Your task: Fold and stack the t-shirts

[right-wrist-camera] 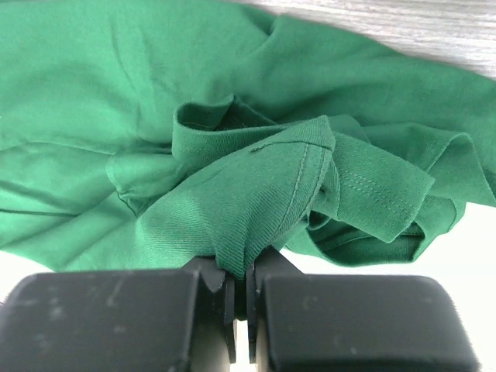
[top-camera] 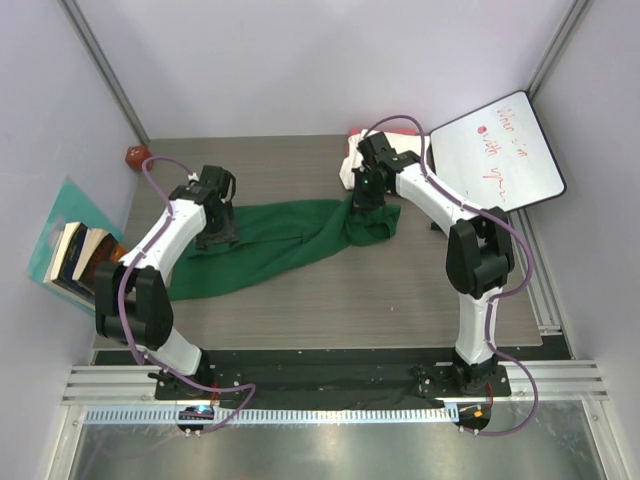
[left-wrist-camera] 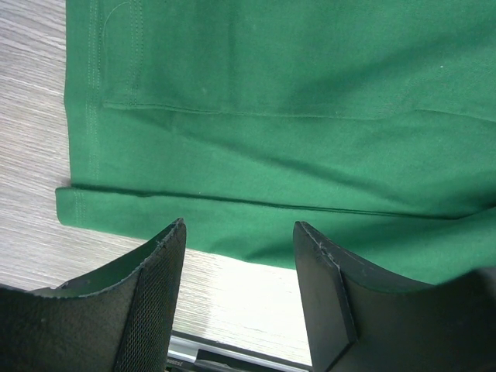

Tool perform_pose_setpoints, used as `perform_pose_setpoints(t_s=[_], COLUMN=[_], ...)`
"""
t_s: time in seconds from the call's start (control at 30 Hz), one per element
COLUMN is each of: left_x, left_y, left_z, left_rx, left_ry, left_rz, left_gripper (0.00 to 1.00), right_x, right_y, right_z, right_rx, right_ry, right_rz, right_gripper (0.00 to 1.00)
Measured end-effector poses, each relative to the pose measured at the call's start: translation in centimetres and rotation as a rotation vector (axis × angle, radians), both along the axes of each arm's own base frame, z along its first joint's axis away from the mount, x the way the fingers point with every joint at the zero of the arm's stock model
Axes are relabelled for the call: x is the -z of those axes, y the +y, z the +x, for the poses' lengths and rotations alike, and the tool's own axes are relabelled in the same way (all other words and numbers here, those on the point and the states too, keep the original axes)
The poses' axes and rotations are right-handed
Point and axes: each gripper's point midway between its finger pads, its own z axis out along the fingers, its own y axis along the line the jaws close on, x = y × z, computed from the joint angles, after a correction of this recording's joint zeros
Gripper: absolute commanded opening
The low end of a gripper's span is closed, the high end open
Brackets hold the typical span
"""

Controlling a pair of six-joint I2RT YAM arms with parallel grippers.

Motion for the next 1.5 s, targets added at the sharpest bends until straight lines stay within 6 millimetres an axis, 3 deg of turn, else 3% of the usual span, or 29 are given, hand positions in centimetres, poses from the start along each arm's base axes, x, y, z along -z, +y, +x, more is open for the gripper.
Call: perform_pose_setpoints(t_s=[0.33,0.47,0.57,0.83,0.93,1.07,1.17,1.2,1.23,1.33,1.5], left_x=[0.5,0.6,0.7,0.9,0.8,0.5,0.2,0.1,0.0,-0.3,-0.2], left_y=[0.0,0.0,-0.1,-0.5,-0.7,-0.8,-0.9,-1.0,-1.0,-1.1,-1.3], left_z=[0.0,0.0,0.2,0.5,0.6,0.9,1.2,1.3,1.4,1.9,2.3], left_rx=[0.001,0.003,0.005,0.012,0.014,0.016,0.018,0.019,0.019,0.02,0.022], left_ry=[0.016,0.019,0.024,0.031,0.03,0.02,0.011,0.007,0.003,-0.006,-0.003], left_rz=[0.004,0.004,-0.001,-0.016,-0.024,-0.03,-0.036,-0.037,-0.038,-0.04,-0.046], left_gripper=[0.58,0.58,0.58,0.57,0.57,0.57,0.57,0.57,0.57,0.57,0.57], right_x=[-1.3,-2.2,-2.9,-4.5,-4.6,-2.9,0.0,0.9,1.8,4.2,5.1], right_y=[-0.8,-1.7,-2.7,-6.3,-6.7,-7.0,-7.5,-7.6,-7.7,-7.8,-7.3], right_z=[0.5,-0.2,-1.9,-9.4,-11.2,-13.1,-15.6,-16.4,-17.4,-20.6,-24.0], right_rx=[-0.021,-0.014,-0.01,0.043,0.055,0.059,0.065,0.064,0.064,0.045,0.017], right_ry=[-0.049,-0.049,-0.037,0.015,0.041,0.114,0.219,0.25,0.285,0.381,0.433], right_rz=[-0.049,-0.079,-0.093,-0.102,-0.089,-0.097,-0.117,-0.12,-0.127,-0.157,-0.178], right_gripper=[0.01,0.01,0.01,0.01,0.02,0.06,0.09,0.13,0.22,0.31,0.35])
